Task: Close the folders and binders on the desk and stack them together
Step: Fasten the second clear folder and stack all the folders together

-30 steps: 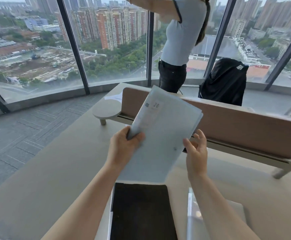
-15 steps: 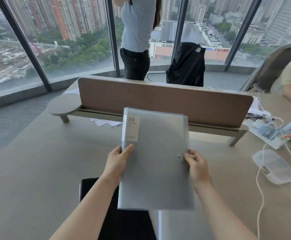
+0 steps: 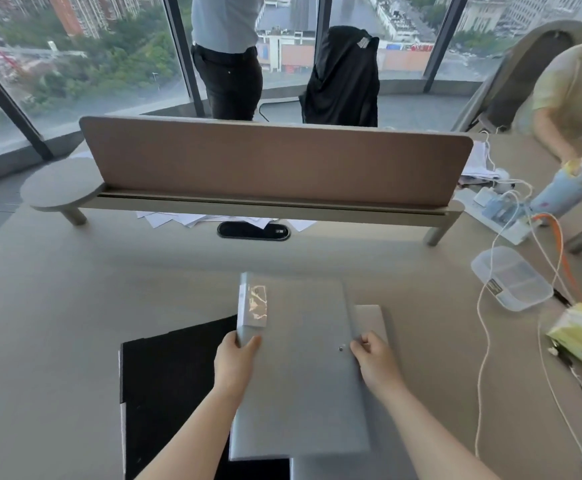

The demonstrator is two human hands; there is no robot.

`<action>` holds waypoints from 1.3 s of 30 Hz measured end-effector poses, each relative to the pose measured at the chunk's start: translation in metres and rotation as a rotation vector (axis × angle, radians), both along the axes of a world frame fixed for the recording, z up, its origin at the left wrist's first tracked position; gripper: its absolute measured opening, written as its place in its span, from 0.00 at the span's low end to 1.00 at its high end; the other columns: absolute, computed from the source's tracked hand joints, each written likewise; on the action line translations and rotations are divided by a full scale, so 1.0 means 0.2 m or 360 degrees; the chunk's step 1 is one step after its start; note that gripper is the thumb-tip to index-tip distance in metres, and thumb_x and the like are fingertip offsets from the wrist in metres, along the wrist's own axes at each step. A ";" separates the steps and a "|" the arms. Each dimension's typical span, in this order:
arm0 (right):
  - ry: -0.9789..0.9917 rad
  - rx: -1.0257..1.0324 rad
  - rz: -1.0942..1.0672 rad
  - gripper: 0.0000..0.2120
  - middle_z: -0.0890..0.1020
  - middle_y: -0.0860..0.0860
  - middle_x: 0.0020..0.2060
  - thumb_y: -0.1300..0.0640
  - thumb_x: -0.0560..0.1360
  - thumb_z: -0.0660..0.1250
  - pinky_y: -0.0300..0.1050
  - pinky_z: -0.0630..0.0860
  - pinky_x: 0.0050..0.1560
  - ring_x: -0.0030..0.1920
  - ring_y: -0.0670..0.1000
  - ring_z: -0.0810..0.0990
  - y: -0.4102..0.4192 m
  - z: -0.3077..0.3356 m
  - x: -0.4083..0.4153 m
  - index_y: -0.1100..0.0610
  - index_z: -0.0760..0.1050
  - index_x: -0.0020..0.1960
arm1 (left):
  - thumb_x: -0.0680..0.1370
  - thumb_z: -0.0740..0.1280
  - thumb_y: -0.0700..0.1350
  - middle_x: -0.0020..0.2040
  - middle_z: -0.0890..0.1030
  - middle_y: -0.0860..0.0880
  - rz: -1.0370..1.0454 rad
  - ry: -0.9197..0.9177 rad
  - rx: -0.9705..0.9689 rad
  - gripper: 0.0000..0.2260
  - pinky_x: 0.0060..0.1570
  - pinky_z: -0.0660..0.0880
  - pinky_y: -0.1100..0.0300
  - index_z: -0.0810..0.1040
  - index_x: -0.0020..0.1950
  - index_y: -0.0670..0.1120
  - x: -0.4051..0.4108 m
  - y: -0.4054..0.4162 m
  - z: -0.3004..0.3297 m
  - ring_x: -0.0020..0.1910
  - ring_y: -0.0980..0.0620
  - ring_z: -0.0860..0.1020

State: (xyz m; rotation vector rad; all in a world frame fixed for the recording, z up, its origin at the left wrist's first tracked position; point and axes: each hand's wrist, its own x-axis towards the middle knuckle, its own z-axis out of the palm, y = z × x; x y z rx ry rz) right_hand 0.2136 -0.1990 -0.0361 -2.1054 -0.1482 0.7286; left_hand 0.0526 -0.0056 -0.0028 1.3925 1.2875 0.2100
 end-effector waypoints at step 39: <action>0.0414 -0.1054 0.0626 0.10 0.72 0.52 0.27 0.57 0.70 0.64 0.36 0.60 0.25 0.24 0.52 0.66 -0.02 0.11 0.05 0.55 0.74 0.30 | 0.78 0.63 0.57 0.82 0.48 0.51 -0.1908 0.0706 0.1198 0.30 0.77 0.40 0.46 0.57 0.79 0.56 0.12 -0.42 -0.24 0.81 0.48 0.43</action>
